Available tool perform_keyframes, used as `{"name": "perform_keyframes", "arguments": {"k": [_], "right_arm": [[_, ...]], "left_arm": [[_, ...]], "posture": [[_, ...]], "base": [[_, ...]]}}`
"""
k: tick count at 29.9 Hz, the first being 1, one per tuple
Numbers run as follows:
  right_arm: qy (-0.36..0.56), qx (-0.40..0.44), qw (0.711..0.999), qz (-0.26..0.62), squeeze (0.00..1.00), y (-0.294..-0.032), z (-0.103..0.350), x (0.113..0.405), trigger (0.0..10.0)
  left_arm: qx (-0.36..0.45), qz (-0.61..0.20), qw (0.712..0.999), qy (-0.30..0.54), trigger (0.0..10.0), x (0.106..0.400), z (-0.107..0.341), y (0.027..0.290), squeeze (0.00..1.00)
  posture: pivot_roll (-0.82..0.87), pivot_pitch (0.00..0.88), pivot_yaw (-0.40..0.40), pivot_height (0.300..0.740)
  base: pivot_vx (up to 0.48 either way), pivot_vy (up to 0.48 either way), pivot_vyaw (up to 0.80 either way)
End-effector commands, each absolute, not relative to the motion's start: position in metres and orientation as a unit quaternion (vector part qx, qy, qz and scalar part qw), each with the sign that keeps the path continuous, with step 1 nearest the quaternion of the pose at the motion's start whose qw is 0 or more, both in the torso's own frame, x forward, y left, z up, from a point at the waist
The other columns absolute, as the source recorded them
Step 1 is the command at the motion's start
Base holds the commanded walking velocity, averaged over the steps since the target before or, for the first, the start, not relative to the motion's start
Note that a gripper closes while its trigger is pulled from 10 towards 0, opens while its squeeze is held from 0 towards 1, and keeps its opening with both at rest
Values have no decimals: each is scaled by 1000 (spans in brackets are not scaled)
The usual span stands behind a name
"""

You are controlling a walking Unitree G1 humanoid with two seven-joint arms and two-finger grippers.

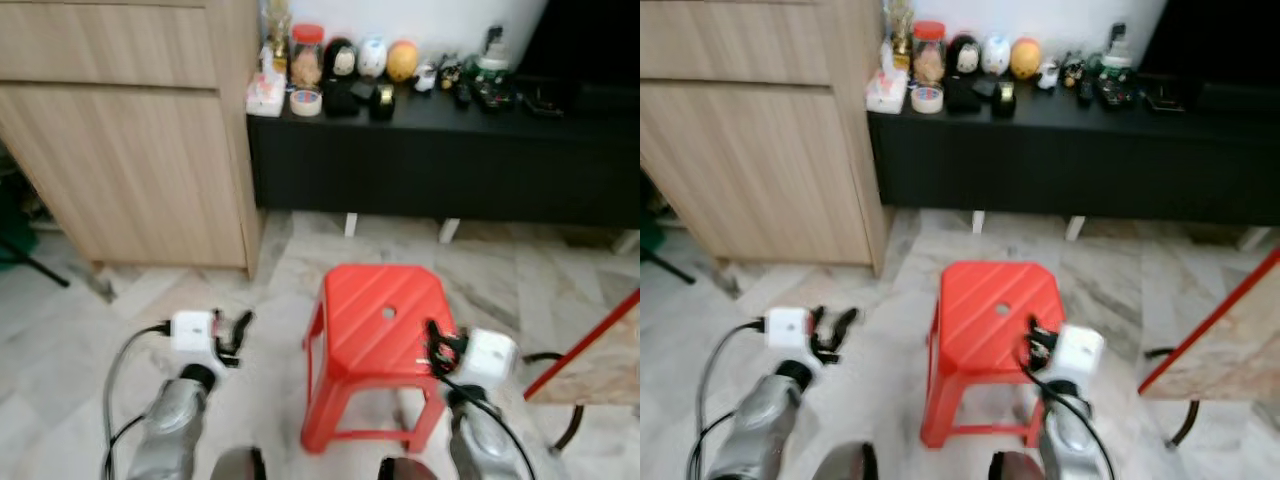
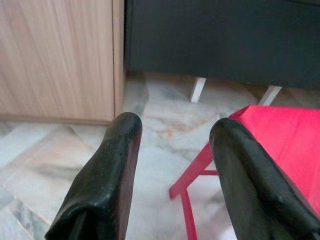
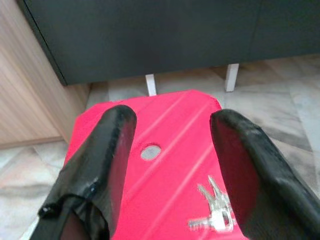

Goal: Hang keys on a hook

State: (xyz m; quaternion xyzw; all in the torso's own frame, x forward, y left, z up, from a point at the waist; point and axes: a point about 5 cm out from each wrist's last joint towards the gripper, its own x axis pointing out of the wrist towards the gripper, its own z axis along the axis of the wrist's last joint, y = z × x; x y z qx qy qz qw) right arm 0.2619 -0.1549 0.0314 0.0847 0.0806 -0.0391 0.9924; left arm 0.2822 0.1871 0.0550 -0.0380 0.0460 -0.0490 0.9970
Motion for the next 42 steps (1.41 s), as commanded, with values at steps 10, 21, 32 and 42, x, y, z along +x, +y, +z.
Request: {"name": "perform_keyframes", "arguments": {"k": [10, 21, 32, 42], "right_arm": [[105, 80, 990, -52, 0, -164, 22, 256, 10000], [111, 78, 989, -54, 0, -164, 21, 257, 10000], [113, 78, 989, -56, 0, -164, 21, 257, 10000], [116, 77, 988, -69, 0, -165, 19, 256, 10000]], "left_arm": [[-46, -61, 996, 55, 10000, 281, 51, 179, 0], [-50, -65, 995, 54, 10000, 281, 52, 177, 0], [-50, -68, 995, 52, 10000, 281, 53, 177, 0], [-47, -69, 995, 48, 10000, 281, 53, 177, 0]], "posture": [[-1, 42, -50, 626], [0, 42, -50, 626], [0, 43, -49, 626], [4, 47, -47, 626]], "base": [[128, 0, 0], [195, 0, 0], [330, 0, 0], [221, 0, 0]]}}
